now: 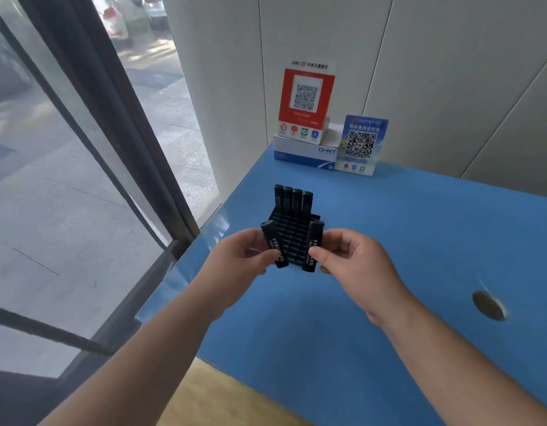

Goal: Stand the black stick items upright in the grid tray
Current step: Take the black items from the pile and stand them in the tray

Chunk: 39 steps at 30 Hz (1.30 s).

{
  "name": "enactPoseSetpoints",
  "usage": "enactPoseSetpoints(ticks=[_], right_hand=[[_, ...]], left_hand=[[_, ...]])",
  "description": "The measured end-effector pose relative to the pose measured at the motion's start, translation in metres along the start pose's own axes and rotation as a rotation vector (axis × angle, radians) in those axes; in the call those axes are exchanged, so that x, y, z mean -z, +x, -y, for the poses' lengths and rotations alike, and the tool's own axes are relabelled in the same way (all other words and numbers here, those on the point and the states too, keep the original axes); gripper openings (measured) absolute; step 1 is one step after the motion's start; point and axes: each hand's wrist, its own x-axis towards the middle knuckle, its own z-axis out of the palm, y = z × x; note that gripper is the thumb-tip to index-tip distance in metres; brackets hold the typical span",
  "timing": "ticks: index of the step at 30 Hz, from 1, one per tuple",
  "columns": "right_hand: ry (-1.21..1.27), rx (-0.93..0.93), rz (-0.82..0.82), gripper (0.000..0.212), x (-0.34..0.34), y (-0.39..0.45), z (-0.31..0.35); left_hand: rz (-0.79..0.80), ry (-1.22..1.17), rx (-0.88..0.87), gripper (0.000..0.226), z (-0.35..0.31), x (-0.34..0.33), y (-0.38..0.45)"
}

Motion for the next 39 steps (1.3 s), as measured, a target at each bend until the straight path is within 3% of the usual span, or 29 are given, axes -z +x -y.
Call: enactPoseSetpoints(ticks=[11, 14, 26, 39], right_hand=[[-0.098, -0.039, -0.245, 0.018, -0.032, 0.060, -0.013], [-0.123, -0.030, -0.332, 0.028, -0.043, 0.071, -0.013], [-0.164, -0.099, -0.546, 0.017, -0.075, 0.102, -0.030], [-0.254, -0.081, -0.634, 0.026, -0.095, 0.127, -0.042]], left_hand=[[0.023, 0.175, -0.095, 0.009, 0.024, 0.030, 0.121], [0.029, 0.250, -0.185, 0.009, 0.033, 0.031, 0.150], [0.156, 0.470, -0.472, 0.007, 0.064, 0.024, 0.196], [0.150, 0.366, -0.392, 0.009, 0.069, 0.023, 0.200]])
